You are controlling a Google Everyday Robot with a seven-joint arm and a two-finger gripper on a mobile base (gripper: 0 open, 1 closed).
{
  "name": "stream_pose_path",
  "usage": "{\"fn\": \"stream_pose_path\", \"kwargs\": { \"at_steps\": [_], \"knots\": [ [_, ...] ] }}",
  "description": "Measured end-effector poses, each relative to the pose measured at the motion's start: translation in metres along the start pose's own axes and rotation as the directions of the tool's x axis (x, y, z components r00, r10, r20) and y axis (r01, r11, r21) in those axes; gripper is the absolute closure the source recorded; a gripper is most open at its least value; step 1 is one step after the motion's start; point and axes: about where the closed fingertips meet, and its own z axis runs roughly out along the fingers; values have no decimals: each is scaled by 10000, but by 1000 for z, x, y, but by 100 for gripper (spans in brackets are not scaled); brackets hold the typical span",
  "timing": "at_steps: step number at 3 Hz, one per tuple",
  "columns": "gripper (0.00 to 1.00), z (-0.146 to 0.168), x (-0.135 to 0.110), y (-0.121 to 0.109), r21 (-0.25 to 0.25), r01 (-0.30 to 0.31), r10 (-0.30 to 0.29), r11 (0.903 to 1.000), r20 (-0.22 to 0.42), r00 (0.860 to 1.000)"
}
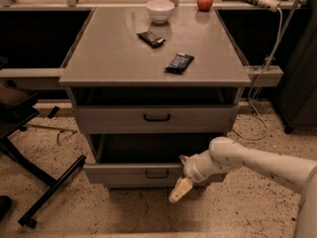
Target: Open middle drawer
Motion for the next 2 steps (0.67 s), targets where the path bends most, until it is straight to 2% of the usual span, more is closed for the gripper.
{"fn": "stream_pose_path", "kwargs": {
  "at_steps": [1, 2],
  "knots": [
    [0, 6, 2, 19, -410, -52, 54, 9991, 59, 10000],
    [0, 4, 0, 19, -410, -53, 55, 9991, 60, 10000]
  ]
}}
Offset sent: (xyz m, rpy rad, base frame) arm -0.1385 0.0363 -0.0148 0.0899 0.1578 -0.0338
